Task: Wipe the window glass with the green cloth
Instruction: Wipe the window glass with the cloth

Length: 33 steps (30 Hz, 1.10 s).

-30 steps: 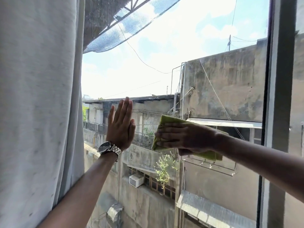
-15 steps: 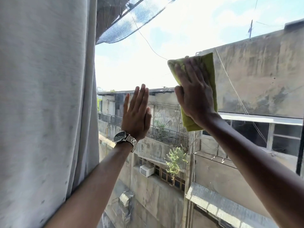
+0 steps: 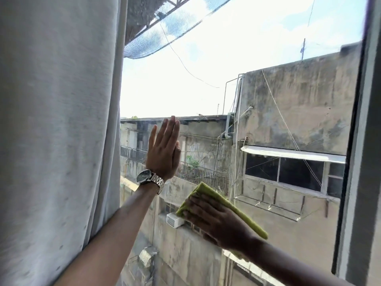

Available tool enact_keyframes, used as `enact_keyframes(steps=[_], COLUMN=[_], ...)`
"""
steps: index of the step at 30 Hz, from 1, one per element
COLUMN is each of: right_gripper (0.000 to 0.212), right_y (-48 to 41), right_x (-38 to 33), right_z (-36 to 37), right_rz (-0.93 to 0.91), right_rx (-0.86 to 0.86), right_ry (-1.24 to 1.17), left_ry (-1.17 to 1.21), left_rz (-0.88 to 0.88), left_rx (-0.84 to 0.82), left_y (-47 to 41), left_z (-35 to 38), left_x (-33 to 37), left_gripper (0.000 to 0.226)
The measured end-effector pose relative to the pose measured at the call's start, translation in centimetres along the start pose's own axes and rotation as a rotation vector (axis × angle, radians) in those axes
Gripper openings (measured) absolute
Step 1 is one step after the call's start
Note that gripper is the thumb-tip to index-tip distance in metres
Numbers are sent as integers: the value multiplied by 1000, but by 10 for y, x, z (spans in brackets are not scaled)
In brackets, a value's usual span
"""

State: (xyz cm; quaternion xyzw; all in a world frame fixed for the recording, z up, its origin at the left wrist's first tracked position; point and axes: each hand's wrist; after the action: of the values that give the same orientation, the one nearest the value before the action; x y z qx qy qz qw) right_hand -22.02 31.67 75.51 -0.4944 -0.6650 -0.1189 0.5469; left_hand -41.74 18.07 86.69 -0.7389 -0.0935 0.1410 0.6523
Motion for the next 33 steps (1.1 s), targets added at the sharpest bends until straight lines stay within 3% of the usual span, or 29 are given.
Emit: enact_keyframes(steps=[5, 10, 13, 18, 21, 26, 33], right_gripper=[74, 65, 61, 66, 67, 69, 81], right_y=[-15, -50, -75, -111, -118, -41, 88], right_x=[52, 115, 164, 228, 213, 159, 31], right_z=[-8, -32, -60, -98, -93, -62, -26], right_rz=[-217, -78, 93, 675, 838, 651, 757], right_rx=[1, 114, 143, 337, 374, 308, 195], right_ry=[115, 116, 41, -72, -83, -58, -208], left_ry=[43, 106, 102, 65, 39, 12, -106], left_rz=[9, -3, -13, -7, 7, 31, -36], left_rx=[11, 77, 95, 114, 116, 119, 71], left_y=[-1, 0, 1, 0, 1, 0, 3], left_z=[-1, 1, 0, 3, 6, 5, -3], left_x=[-1, -5, -3, -5, -5, -4, 15], left_gripper=[58, 55, 55, 53, 55, 56, 54])
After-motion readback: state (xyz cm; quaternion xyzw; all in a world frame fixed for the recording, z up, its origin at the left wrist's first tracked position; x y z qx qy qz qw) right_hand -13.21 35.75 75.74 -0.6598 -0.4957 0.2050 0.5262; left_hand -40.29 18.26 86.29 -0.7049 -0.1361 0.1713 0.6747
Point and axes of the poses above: each hand's wrist, its own y-axis away from the middle knuckle, its own z-axis out of the palm, x = y × z
